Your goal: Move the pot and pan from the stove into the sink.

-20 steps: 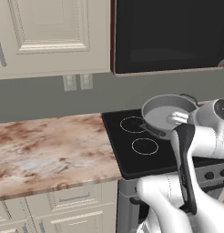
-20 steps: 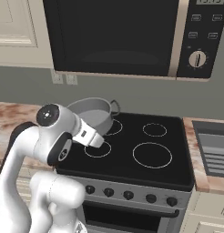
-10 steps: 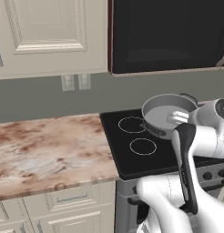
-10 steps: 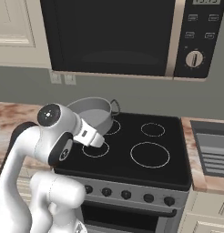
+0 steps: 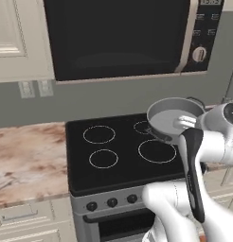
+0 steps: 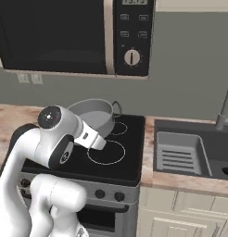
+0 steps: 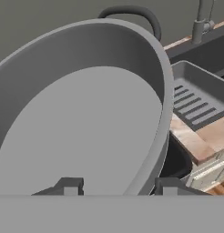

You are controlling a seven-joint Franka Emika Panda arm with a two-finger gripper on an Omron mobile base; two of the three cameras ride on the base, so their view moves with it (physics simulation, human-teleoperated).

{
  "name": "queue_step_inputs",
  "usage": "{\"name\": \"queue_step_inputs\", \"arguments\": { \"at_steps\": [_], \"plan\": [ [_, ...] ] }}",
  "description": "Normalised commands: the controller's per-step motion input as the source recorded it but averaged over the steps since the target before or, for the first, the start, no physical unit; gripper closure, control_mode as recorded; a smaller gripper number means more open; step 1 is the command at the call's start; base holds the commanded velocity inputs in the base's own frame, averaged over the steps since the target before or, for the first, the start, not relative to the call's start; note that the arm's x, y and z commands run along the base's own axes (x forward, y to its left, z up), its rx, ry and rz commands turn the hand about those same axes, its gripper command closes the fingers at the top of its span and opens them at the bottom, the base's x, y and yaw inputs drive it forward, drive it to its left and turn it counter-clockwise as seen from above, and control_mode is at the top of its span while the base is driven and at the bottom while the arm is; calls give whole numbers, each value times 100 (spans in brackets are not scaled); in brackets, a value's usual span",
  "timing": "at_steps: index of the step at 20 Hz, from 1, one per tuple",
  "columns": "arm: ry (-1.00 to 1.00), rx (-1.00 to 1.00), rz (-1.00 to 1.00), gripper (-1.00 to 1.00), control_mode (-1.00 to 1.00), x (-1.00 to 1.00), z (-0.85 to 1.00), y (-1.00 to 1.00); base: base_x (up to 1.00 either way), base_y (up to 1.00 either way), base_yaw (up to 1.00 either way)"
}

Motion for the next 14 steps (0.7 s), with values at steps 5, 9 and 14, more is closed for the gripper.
{"name": "queue_step_inputs", "arguments": {
  "at_steps": [5,9,14],
  "plan": [
    [0,0,0,100,100,0,0,0,0,-91,-2],
    [0,0,0,100,100,0,0,0,0,-94,-1],
    [0,0,0,100,100,0,0,0,0,-96,-1]
  ]
}}
